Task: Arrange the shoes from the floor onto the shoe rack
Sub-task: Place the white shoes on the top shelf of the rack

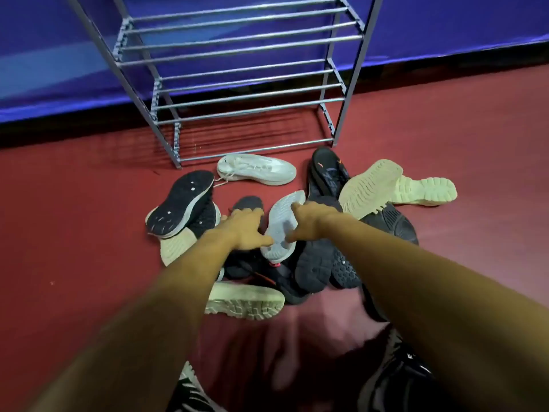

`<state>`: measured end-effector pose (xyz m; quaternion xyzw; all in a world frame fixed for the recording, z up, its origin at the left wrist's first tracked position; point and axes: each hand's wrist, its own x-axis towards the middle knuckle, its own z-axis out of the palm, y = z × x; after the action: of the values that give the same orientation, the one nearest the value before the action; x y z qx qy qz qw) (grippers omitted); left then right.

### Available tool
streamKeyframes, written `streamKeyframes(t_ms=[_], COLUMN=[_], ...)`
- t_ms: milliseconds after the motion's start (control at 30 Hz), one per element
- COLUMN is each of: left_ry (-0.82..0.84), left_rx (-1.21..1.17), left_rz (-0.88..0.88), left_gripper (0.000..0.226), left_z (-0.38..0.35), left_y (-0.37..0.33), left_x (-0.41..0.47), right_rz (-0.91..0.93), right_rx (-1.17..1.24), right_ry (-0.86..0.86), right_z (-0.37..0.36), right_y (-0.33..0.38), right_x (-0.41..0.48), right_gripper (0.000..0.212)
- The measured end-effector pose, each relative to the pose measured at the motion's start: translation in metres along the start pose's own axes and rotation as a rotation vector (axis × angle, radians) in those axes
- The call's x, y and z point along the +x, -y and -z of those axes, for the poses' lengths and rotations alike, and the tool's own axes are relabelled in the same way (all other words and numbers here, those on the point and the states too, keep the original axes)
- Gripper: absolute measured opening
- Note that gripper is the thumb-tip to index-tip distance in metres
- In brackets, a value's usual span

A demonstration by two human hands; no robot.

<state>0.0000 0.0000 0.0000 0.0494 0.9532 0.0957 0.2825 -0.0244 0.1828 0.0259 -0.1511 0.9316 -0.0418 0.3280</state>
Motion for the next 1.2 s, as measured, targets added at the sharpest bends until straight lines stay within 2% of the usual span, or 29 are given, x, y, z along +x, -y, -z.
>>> streamKeyframes(t_ms=[167, 267, 433, 567, 700, 833, 933, 1033, 1200], left_ry=[0.097, 0.123, -0.021, -0.053, -0.107, -0.211, -0.269, -0.32, -0.38], left_rx=[-0.098, -0.162, -0.255, -0.28, -0.285, -0.388, -0.44, -0.469, -0.529], left_rz=[-0.025, -0.041, -0.03, -0.019, -0.044, -0.082, -0.098, -0.103, -0.156], left_gripper=[0.084, 0.08, 0.065, 0.067, 0.067, 0.044, 0.038, 0.022, 0.028], left_z=[-0.033, -0.051, -0.072, -0.067, -0.037, 0.01, 0.048, 0.084, 0.144], left_y=[-0.004, -0.009, -0.017, -0.016, -0.011, -0.016, -0.021, -0.022, -0.02], left_x=[0.003, 0.006, 0.008, 0.007, 0.005, -0.009, -0.027, -0.043, -0.07], right_rz=[0.009, 0.028, 0.069, 0.086, 0.102, 0.111, 0.117, 0.164, 0.254], right_rx=[0.007, 0.02, 0.064, 0.175, 0.297, 0.398, 0.401, 0.448, 0.519], right_ry=[0.073, 0.059, 0.012, 0.02, -0.003, -0.067, -0.126, -0.196, -0.308], right_z=[-0.036, -0.051, -0.069, -0.063, -0.039, -0.006, 0.024, 0.059, 0.111], right_y=[0.004, 0.002, -0.013, -0.021, -0.019, -0.016, -0.01, -0.001, 0.013], right_x=[0.011, 0.019, 0.028, 0.027, 0.021, 0.011, 0.0, -0.019, -0.05], right_gripper=[0.078, 0.078, 0.064, 0.062, 0.064, 0.056, 0.059, 0.061, 0.063])
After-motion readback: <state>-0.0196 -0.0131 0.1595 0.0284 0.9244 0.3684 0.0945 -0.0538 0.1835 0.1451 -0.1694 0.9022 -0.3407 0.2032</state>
